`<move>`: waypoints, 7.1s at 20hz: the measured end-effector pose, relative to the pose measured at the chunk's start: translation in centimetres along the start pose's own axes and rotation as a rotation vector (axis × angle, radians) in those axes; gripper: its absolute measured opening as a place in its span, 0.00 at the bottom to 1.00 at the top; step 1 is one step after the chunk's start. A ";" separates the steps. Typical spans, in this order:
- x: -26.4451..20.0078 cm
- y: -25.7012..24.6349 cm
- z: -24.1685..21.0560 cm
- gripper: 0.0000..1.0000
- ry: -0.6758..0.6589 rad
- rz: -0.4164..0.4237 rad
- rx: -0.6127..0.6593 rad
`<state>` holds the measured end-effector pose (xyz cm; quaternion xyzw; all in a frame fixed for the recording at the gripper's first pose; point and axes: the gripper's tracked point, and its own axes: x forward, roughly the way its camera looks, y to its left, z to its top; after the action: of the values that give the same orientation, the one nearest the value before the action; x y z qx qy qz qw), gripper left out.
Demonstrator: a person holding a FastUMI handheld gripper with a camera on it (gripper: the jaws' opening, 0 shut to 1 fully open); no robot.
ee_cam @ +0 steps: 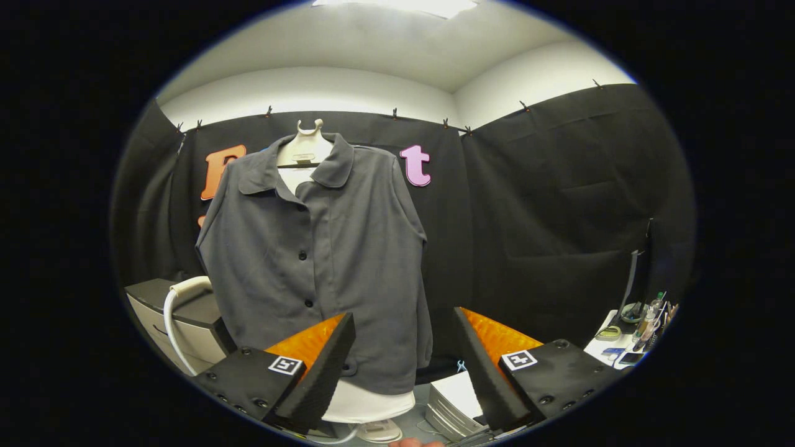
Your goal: Iron the clothes twice with a garment steamer, once on the left side and once on the right side.
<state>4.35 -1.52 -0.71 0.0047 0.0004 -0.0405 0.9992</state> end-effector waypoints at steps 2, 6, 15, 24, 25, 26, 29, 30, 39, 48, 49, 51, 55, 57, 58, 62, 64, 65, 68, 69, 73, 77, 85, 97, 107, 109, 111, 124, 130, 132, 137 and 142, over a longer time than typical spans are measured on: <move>-0.1 0.3 0.1 1.00 0.000 0.002 -0.004; -0.5 1.6 0.4 1.00 0.001 0.011 -0.009; -5.4 11.5 3.4 1.00 -0.029 0.250 0.065; -6.9 27.7 9.8 0.99 -0.036 0.458 0.156; -6.6 30.2 10.7 0.99 -0.039 0.483 0.154; -5.9 32.7 11.1 0.98 -0.034 0.504 0.149; -3.3 41.1 11.4 0.98 0.015 0.581 0.170; -2.1 43.8 10.9 0.98 0.039 0.596 0.170; 12.6 58.2 -0.8 0.98 0.253 0.494 -0.043; 15.5 61.4 -12.5 0.97 0.538 0.422 -0.156; 16.1 61.2 -13.6 0.95 0.564 0.406 -0.153; 15.8 61.3 -15.1 0.90 0.640 0.398 -0.140; 15.5 61.2 -16.5 0.52 0.724 0.398 -0.125; 15.3 61.2 -16.5 0.51 0.711 0.414 -0.146; 15.0 61.1 -16.6 0.50 0.708 0.426 -0.163; 13.2 60.7 -15.3 0.47 0.637 0.465 -0.180; 12.0 60.4 -13.3 0.46 0.564 0.488 -0.176; 11.3 60.1 -12.2 0.46 0.527 0.510 -0.197; 7.8 59.7 -8.7 0.47 0.399 0.609 -0.248; 6.3 59.4 -7.2 0.46 0.357 0.645 -0.251; -0.6 57.2 -1.8 0.46 0.240 0.781 -0.223; -5.8 52.6 2.8 0.46 0.155 0.857 -0.176; -10.9 38.7 7.0 0.45 0.061 0.854 -0.109; -7.6 17.5 7.8 0.45 0.054 0.590 -0.056; -5.5 8.6 2.9 0.46 0.053 0.470 -0.026; -4.5 8.5 1.1 0.46 0.048 0.453 -0.010; -4.1 9.2 -0.3 0.46 0.055 0.460 0.017; -0.5 18.8 1.1 0.46 0.018 0.542 0.031; 3.4 22.5 1.7 0.46 0.026 0.532 0.035; 4.3 23.3 1.3 0.46 0.035 0.528 0.026; 5.8 24.1 0.4 0.45 0.046 0.502 0.013; 5.9 24.3 0.1 0.46 0.035 0.478 -0.003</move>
<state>12.18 22.25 -0.39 0.0040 0.0167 0.1971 0.9802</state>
